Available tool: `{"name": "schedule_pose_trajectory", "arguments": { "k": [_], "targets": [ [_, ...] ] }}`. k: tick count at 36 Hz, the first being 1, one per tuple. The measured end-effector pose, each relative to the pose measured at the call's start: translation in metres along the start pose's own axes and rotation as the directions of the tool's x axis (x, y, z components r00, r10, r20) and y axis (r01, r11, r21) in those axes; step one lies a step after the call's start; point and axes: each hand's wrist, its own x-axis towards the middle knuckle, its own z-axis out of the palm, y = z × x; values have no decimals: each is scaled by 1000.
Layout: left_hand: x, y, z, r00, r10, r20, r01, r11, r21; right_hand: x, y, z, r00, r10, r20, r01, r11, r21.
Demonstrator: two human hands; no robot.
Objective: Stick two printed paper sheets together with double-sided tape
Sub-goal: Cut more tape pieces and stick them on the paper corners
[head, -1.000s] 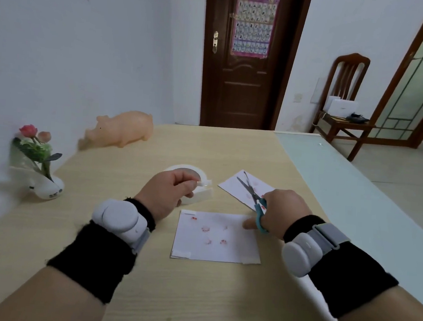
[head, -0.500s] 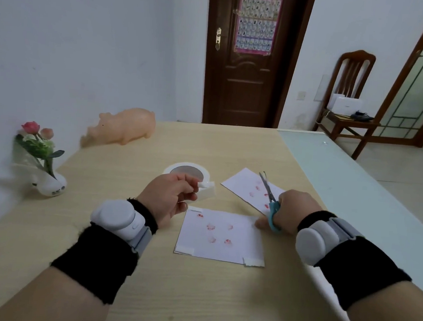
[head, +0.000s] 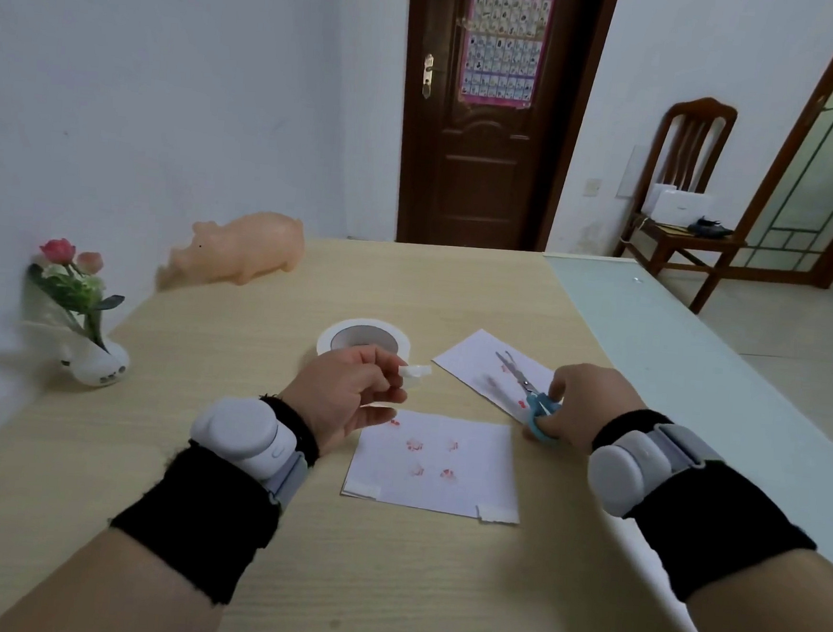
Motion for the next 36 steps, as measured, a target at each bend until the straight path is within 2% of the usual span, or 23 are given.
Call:
{"name": "schedule_pose_trajectory", "arguments": {
  "k": [10,19,22,25,27,30,32,36],
  "targets": [
    [1,2,-2,1000,9,-19,-9,1000,11,0,3,-5,994,32,102,-38,998,55],
    [0,0,-3,1000,9,-13,-9,1000,18,4,6,3,993,44,113,-61,987,146],
    [0,1,-2,1000,8,-15,-8,1000,12,2,5,2,997,31,70,-41,987,153],
    [-1,1,-1,1000,10,-10,-10,1000,12,1,1,-1,992,-1,-126,34,964,264],
    [-1,1,1,1000,12,-4,-12,1000,18,-2,-6,-3,979,-8,-202,103,880,464],
    [-1,1,6,1000,11,14,-11,999,43,-12,-24,-6,992,-62,-113,127,620,775],
    [-3,1,8,999,8,38,-11,997,70,-16,-32,-3,991,-118,-57,109,502,858],
    [-5,1,11,998,4,56,-9,995,102,-19,-42,4,980,-195,-44,121,403,907]
  ]
}}
